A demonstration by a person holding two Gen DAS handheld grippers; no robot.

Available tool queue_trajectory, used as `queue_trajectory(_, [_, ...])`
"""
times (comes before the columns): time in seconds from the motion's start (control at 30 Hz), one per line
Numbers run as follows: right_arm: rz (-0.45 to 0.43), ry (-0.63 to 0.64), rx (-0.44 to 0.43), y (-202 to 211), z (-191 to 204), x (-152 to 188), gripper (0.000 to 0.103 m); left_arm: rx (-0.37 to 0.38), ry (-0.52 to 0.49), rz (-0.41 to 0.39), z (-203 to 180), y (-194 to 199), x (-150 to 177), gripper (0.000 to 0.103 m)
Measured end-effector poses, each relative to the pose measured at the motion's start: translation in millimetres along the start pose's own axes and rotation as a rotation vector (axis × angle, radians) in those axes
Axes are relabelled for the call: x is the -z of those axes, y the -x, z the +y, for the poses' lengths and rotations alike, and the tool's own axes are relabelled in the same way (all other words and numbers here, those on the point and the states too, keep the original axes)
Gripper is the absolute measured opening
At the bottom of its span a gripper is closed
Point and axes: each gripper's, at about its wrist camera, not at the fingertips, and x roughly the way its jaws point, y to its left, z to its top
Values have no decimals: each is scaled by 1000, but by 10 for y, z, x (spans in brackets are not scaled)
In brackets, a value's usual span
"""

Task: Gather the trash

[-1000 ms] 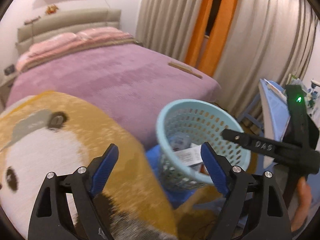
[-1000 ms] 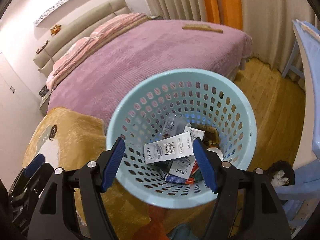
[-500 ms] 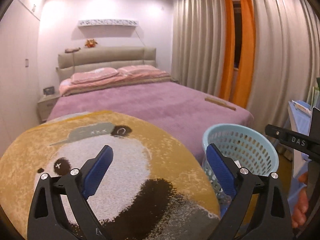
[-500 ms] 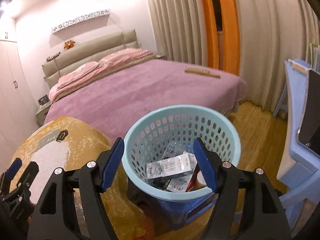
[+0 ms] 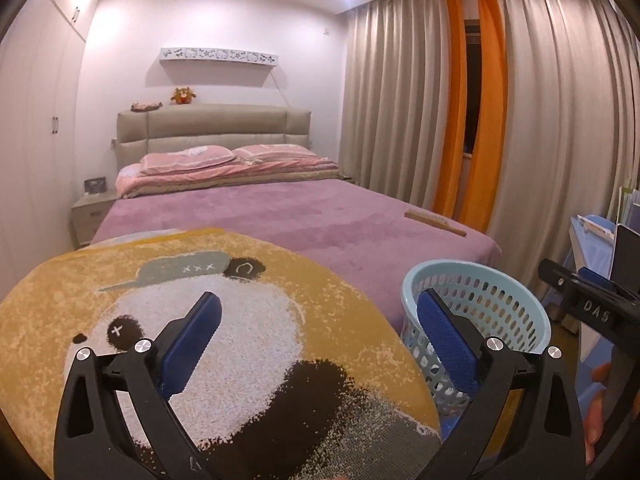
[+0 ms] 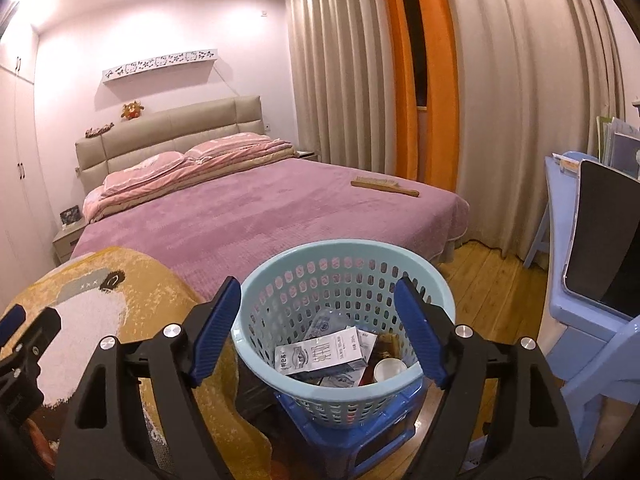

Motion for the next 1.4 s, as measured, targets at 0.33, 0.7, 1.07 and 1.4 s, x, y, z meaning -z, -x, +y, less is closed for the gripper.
queue_trajectory(0.33, [14,31,-20,-39,134,68,75,-8,17,-5,26,14,-3,95])
queue_trajectory(0.7, [17,20,-24,-37,114,60,79,-13,30,-4,62,25,0,95])
queue_trajectory(1.07, [24,23,-27,-41,118,62,80,-11,9,0,10,24,13,95])
queue_trajectory(1.4, [24,25,-28,-38,133,62,80,-8,-2,7,-30,27,23,95])
